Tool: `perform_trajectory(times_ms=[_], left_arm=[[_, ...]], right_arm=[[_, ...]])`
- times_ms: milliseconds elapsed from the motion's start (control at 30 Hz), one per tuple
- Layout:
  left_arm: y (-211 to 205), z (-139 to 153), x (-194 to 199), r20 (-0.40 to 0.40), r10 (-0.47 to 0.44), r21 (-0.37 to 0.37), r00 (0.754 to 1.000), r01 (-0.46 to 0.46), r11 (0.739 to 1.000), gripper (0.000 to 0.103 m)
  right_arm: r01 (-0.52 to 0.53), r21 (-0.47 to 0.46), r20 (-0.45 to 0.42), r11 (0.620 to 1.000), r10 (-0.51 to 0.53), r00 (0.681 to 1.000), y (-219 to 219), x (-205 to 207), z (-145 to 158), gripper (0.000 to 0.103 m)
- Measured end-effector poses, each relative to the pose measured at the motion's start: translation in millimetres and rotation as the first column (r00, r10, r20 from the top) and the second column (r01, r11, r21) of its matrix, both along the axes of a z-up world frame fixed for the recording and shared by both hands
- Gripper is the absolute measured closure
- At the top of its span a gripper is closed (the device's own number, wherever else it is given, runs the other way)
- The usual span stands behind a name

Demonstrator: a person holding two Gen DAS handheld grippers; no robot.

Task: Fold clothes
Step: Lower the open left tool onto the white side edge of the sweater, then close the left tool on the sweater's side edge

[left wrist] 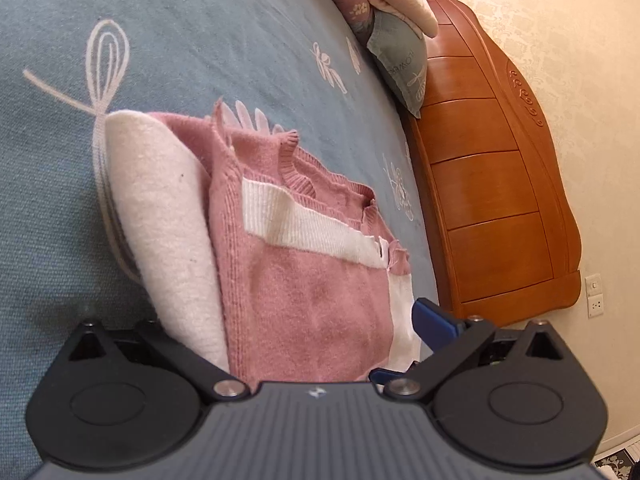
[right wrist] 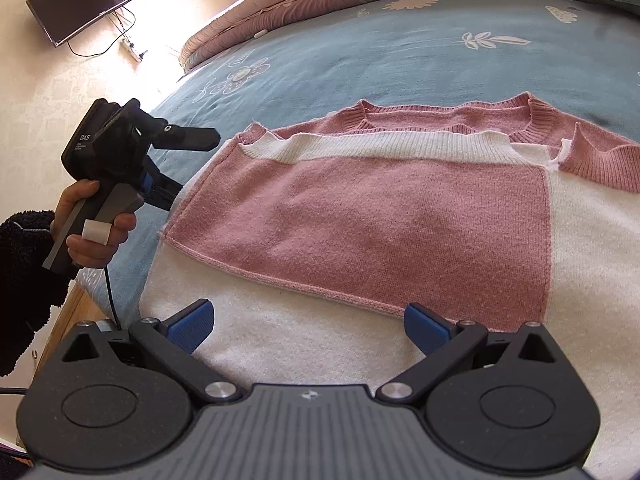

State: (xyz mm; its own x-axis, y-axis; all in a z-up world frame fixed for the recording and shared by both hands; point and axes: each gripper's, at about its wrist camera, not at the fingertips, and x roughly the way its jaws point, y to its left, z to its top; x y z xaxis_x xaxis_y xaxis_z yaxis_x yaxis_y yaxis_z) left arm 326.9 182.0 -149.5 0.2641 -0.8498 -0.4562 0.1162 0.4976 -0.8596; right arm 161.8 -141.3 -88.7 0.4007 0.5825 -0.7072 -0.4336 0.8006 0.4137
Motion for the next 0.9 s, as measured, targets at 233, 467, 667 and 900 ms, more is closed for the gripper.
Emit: perform_trajectory(times_ms=[233, 467, 667, 900], left_arm=[[15, -5, -11, -0.001, -0.004, 0.054, 1.0, 0.004, 0.999, 0.039], [18, -9, -5, -0.022, -0.027, 0.08, 0.999, 0.029, 0.996, 0.051], [28, -22, -3, -0.058, 0.009, 0.079, 0.998, -0.005, 0.997, 0.081], [19, -13, 6, -0.088, -0.017, 0.116, 0.996, 0.027, 0.993, 0.078]], right_arm=[[0.027, -0.011, -0.007, 1.0, -0.027, 1.0, -5, 2, -4, 0.0], [0.032, -0.026, -0.006, 0.999, -0.032, 0.999, -3, 1, -8, 0.0], [0.032, -0.041, -0.001, 0.999, -0.032, 0.999, -1, -1, -7, 0.0], [0.031, -0.053, 0.004, 0.998, -0.031, 1.0, 0, -3, -8, 0.0]])
